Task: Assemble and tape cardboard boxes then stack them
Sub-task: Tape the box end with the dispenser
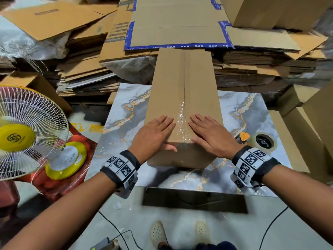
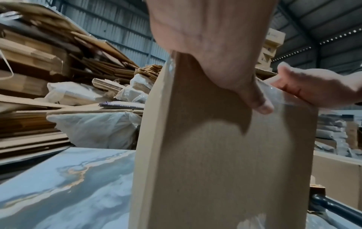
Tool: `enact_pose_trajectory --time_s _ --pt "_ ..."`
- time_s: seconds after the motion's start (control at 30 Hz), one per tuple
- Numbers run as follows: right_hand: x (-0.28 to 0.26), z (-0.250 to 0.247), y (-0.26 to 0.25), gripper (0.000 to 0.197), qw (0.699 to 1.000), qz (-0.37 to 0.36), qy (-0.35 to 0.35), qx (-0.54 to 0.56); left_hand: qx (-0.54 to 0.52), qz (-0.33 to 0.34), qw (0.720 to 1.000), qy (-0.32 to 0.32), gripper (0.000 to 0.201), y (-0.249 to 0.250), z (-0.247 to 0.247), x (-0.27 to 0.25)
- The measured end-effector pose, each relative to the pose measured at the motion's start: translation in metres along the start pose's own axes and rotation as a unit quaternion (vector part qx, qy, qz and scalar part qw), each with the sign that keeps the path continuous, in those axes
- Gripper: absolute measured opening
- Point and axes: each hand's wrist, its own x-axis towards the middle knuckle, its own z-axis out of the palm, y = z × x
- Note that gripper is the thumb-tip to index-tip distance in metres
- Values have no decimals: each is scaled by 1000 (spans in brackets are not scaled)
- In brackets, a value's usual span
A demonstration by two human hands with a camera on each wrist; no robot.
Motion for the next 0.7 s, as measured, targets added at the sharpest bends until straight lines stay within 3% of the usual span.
enact_pose_trajectory --time_s 0.2,0.43,0.63,0.7 --pt "4 6 -6 92 996 7 -39 -80 33 -39 997 -51 115 9 -9 -3" --pt "3 7 -6 97 994 -17 -60 -87 26 -45 997 -52 96 11 -14 -4" --pt "4 6 -4 89 992 -57 -61 -97 40 -38 994 -92 113 7 -9 -3" --pt "0 -6 7 80 996 -74 -40 37 32 -47 994 -95 116 8 -13 -3"
